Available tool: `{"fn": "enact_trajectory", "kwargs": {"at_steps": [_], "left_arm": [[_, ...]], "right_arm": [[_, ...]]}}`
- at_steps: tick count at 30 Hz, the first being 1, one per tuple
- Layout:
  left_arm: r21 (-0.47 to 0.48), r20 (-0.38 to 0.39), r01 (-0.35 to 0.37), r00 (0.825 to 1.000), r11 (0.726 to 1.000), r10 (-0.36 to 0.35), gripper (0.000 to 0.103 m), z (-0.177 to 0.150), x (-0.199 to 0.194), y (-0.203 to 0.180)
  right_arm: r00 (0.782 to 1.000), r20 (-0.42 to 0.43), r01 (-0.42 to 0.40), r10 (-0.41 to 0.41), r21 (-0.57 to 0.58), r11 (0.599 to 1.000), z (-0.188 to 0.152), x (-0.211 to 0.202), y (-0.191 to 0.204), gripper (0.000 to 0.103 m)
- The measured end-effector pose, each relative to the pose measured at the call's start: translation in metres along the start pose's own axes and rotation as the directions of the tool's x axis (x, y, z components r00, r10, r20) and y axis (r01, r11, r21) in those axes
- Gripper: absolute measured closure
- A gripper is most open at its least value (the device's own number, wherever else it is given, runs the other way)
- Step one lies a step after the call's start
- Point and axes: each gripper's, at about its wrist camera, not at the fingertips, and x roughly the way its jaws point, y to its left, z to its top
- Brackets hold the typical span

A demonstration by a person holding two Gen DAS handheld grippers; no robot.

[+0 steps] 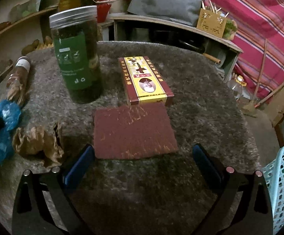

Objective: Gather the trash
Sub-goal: 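Grasp the blue plastic bag with the left tool, then grasp the maroon scouring pad with the right tool and lift it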

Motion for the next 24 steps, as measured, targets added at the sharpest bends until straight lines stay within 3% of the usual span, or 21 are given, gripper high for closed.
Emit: {"fn": "enact_trajectory", "kwargs": {"at_steps": [5, 8, 13, 24], "left_arm": [[-0.017, 0.001, -0.004, 1.000, 1.000, 0.004, 0.078, 0.000, -0.002, 0.009], [-0.019, 0.004, -0.003, 1.000, 1.000, 0.003, 0.078, 0.000, -0.003, 0.009], [-0.009, 0.036, 0.026, 0.999, 1.000, -0.026, 0.078, 0.003, -0.014, 0.006], [-0.007, -0.002, 0.061, 0.998, 0.998, -0.061, 0.078, -0.011, -0.013, 0.003]], "right_arm": [[1.000, -0.006, -0.029, 0.029, 0.018, 0.999, 0.005, 0.005, -0.002, 0.005], [0.999, -0.003, -0.045, 0.045, 0.003, 0.999, 0.006, 0.006, 0.001, 0.019], [0.999, 0.009, -0.050, 0.050, -0.011, 0.999, 0.005, 0.003, 0.004, 0.019], [0.998, 0.038, -0.048, 0.050, -0.046, 0.998, -0.011, -0.016, 0.006, 0.019]]}}
